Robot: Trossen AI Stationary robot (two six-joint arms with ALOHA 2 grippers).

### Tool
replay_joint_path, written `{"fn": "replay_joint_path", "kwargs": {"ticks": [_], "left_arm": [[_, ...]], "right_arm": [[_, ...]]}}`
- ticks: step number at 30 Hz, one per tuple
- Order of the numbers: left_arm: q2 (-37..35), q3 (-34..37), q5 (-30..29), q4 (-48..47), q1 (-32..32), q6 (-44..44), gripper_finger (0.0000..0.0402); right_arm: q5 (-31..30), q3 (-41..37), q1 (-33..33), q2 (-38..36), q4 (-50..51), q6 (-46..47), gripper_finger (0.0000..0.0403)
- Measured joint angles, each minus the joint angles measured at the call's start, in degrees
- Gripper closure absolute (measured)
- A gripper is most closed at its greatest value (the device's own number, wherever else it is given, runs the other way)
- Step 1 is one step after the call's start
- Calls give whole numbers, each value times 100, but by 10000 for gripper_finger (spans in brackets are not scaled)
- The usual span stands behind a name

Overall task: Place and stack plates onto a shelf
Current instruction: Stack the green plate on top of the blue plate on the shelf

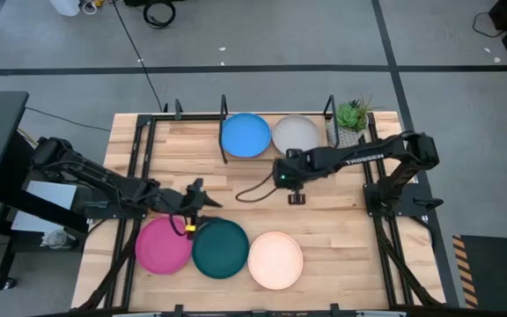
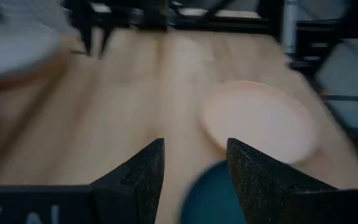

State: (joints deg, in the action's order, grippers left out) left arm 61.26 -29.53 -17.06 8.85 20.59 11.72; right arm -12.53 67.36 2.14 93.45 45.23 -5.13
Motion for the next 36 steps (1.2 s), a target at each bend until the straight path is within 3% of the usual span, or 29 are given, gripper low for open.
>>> {"fn": "replay_joint_path", "kwargs": {"ticks": [3, 9, 15, 19, 29, 36], "left_arm": [[313, -41, 164, 1, 220, 274, 221], [1000, -555, 214, -529, 559, 616, 221], [1565, -1011, 1166, -1076, 1064, 933, 221], [1937, -1126, 1354, -1092, 1587, 1216, 221], [2632, -1732, 377, -1231, 2308, 2267, 221], [3392, -2622, -205, -2685, 2679, 2693, 221]], "right_arm": [[-65, -270, -214, 0, -560, 279, 335], [-833, -618, -617, 0, -1177, 897, 335], [-1210, -1033, -918, 0, -1914, 1013, 335], [-1458, -1322, -997, 2, -2503, 979, 335], [-1506, -1568, -881, 2, -3788, 104, 335], [-1779, -1568, -622, 2, -4446, -428, 335]]}}
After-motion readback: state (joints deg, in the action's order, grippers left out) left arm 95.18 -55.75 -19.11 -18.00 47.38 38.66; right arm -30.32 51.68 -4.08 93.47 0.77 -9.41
